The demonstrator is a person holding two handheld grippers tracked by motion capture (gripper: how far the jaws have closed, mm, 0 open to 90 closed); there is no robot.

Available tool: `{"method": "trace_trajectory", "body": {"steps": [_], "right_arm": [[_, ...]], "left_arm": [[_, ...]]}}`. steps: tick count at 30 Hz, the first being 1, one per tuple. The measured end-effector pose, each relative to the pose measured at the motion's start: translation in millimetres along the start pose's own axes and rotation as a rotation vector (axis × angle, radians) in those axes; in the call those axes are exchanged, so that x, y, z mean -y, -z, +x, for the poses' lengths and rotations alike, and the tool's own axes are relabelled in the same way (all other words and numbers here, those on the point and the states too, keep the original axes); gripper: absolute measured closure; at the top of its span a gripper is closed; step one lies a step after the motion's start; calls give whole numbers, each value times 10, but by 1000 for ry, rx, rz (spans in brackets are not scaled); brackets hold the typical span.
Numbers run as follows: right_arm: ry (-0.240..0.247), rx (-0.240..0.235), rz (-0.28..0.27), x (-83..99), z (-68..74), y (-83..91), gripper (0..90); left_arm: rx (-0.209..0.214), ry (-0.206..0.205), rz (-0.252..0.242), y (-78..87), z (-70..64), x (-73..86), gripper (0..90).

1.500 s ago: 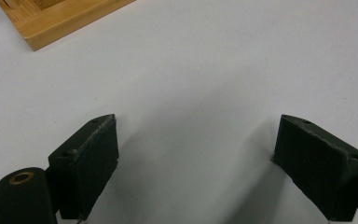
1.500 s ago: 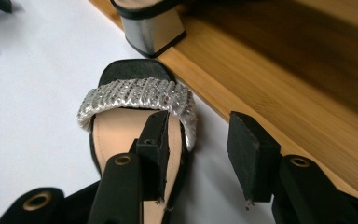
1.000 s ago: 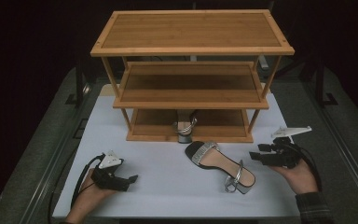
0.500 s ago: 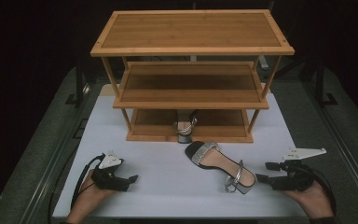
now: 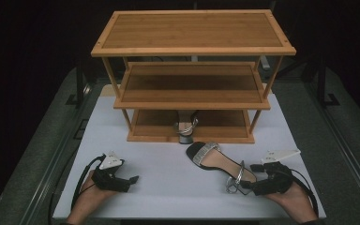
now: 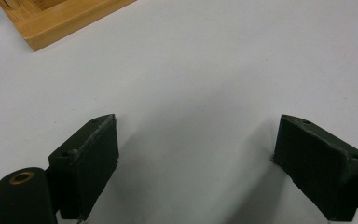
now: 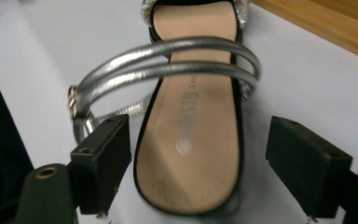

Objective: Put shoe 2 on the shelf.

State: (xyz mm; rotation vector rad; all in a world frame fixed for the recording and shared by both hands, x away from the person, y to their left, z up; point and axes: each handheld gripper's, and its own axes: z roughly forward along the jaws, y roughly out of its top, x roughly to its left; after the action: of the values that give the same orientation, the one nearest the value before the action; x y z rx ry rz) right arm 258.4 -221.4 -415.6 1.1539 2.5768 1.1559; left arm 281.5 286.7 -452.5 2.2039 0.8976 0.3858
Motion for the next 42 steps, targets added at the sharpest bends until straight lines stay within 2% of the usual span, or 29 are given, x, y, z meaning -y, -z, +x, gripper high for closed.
{"method": "trace_trajectory", "body": {"steps": [4, 7, 11, 14, 15, 20, 21, 26, 29, 42], "right_arm": [[3, -11, 16, -33, 24, -102, 191], [13, 15, 48, -60, 64, -253, 199], [33, 33, 80, -52, 69, -332, 250], [37, 32, 74, -44, 69, -334, 286], [51, 41, 70, -46, 74, -326, 334], [49, 39, 71, -44, 69, -328, 334], [70, 61, 74, -45, 100, -329, 346], [57, 54, 70, -44, 79, -322, 357], [79, 91, 61, -36, 118, -318, 374], [63, 81, 1, -7, 67, -143, 384]], "left_arm": [[0, 0, 0, 0, 0, 0, 127], [-1, -1, 1, 1, 0, 0, 127], [0, 0, 0, 0, 0, 0, 127], [0, 0, 1, 0, 1, -1, 127], [0, 0, 0, 0, 0, 0, 127], [0, -1, 1, 0, 1, -1, 127], [0, -1, 1, 0, 0, 0, 127], [0, 0, 0, 0, 0, 0, 127], [0, -1, 1, 0, 1, -1, 127], [0, 1, 0, 0, 1, -1, 127]]}}
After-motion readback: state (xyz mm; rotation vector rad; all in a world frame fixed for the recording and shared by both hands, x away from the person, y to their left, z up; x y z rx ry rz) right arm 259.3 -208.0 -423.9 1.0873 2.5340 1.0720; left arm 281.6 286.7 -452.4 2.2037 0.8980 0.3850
